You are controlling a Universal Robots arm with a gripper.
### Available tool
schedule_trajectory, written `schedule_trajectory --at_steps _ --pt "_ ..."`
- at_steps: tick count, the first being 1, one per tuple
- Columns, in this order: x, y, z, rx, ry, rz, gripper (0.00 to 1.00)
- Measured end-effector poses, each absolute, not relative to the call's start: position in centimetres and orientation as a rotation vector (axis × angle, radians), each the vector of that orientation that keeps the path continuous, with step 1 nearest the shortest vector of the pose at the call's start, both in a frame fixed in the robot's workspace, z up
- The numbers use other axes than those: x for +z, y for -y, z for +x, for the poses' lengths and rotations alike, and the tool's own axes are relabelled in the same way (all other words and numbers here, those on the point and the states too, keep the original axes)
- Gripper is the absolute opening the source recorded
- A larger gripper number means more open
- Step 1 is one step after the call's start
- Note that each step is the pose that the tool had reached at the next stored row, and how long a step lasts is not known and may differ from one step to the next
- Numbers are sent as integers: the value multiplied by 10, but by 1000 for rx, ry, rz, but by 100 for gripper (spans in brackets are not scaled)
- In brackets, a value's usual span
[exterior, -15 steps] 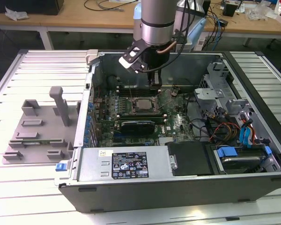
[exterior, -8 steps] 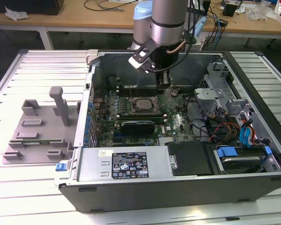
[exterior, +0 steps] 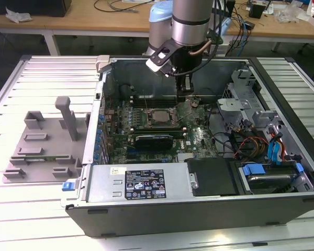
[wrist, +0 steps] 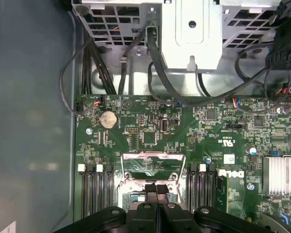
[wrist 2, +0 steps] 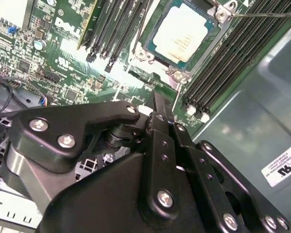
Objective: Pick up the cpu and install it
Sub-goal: 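Close the cpu cover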
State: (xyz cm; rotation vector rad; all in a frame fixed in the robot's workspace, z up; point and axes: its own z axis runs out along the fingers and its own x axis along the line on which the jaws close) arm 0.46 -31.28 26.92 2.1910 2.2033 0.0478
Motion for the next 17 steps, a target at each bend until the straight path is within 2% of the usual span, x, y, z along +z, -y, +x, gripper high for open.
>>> schedule_trajectory --at_steps 11,17 --pt "268 313 53 48 -2203 2191 11" --pt "254 313 64 48 -2203 2192 11"
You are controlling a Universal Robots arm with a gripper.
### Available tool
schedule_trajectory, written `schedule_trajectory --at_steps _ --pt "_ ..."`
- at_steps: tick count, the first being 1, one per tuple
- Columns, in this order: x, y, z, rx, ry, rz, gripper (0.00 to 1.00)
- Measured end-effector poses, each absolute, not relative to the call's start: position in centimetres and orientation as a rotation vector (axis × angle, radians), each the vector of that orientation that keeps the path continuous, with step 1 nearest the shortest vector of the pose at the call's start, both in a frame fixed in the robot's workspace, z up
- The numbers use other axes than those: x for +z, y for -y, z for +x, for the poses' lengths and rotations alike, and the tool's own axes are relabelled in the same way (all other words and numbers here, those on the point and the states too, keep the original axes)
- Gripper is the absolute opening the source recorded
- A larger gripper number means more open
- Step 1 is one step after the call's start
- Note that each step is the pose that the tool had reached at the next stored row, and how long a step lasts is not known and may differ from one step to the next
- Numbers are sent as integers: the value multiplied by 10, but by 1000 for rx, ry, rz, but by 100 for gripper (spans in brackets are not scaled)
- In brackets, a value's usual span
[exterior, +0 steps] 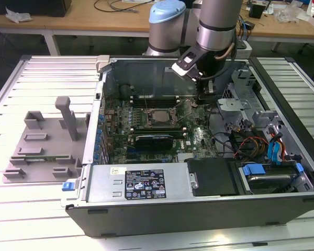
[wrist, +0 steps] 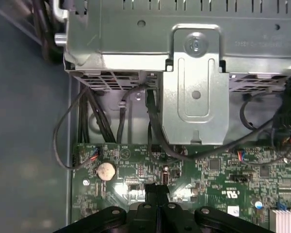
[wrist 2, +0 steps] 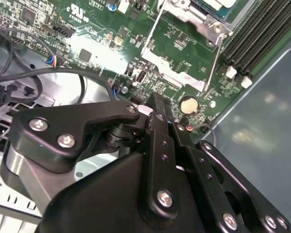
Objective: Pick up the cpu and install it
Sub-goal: 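Close the cpu cover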
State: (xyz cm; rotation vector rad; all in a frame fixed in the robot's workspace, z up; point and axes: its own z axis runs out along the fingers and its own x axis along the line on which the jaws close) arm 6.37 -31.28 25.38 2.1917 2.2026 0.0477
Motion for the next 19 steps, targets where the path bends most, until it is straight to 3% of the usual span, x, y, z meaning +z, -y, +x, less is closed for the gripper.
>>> schedule_trajectory --at_steps 19 --pt "247 313 59 30 -2213 2202 11"
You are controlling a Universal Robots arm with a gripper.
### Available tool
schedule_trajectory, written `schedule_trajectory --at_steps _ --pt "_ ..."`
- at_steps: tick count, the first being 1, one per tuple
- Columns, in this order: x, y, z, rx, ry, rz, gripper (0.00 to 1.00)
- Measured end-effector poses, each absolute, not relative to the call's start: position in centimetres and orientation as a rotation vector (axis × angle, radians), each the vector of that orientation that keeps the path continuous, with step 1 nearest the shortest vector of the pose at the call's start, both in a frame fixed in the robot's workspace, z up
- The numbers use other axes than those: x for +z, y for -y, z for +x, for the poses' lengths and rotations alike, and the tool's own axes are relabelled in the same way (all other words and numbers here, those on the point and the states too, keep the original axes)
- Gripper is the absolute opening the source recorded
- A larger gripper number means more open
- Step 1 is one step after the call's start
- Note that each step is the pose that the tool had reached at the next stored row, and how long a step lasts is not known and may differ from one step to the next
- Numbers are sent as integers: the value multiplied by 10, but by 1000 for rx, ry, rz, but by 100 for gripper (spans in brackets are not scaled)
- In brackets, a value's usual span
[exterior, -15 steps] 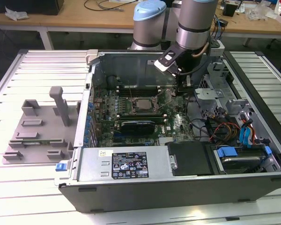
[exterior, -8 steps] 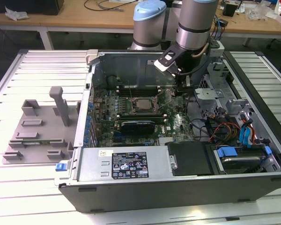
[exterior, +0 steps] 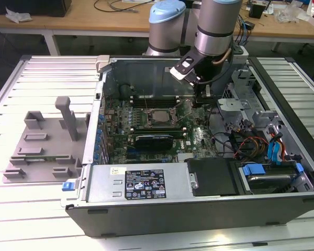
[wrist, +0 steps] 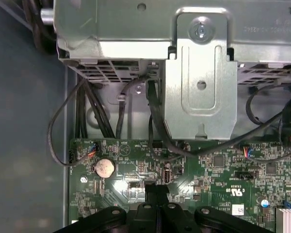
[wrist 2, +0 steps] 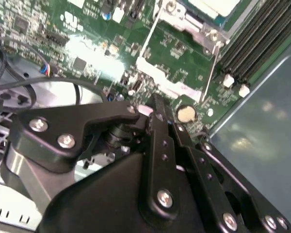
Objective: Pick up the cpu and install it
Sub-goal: 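Close the cpu cover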
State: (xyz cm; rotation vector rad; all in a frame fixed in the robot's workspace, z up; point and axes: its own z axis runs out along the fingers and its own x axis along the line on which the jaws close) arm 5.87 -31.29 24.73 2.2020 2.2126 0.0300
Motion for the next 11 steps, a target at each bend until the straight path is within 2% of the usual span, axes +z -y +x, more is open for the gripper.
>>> schedule_trajectory --at_steps 11 --pt "247 312 34 40 -2205 2194 11"
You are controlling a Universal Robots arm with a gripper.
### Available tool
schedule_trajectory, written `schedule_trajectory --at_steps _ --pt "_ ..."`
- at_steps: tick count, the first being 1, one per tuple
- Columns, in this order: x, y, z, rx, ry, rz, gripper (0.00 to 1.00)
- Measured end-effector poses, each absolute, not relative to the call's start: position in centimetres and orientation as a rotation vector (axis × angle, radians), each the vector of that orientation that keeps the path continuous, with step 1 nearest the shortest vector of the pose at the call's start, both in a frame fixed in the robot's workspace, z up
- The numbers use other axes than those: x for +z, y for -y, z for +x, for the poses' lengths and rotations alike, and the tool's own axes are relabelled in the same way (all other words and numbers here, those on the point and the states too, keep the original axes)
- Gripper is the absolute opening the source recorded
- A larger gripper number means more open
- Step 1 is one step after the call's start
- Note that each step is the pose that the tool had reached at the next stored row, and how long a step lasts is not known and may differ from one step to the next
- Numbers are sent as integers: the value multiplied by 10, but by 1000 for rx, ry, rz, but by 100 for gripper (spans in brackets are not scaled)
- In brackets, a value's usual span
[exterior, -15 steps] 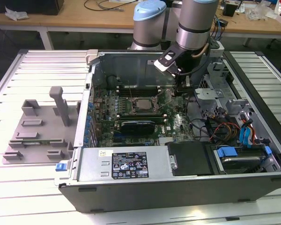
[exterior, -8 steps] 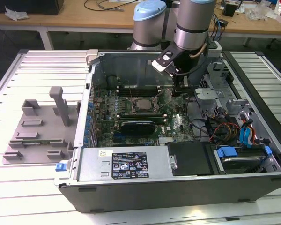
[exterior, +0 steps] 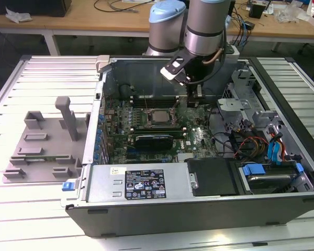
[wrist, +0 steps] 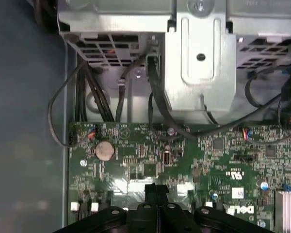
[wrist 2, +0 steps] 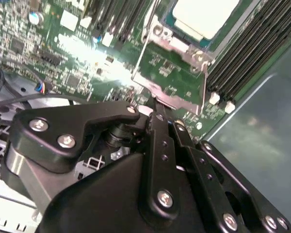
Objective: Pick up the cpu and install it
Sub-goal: 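Close the cpu cover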
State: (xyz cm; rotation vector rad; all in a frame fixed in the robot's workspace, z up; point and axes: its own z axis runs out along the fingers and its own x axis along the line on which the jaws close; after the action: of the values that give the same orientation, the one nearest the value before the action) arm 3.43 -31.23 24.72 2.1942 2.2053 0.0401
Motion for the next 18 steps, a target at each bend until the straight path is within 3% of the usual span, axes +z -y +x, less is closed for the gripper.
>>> schedule_trajectory --at_steps 13,15,18 --pt "247 306 -7 58 -2192 2181 11" --pt "247 306 -7 23 -2209 2197 11" --pt "247 306 -7 19 -2210 2199 11"
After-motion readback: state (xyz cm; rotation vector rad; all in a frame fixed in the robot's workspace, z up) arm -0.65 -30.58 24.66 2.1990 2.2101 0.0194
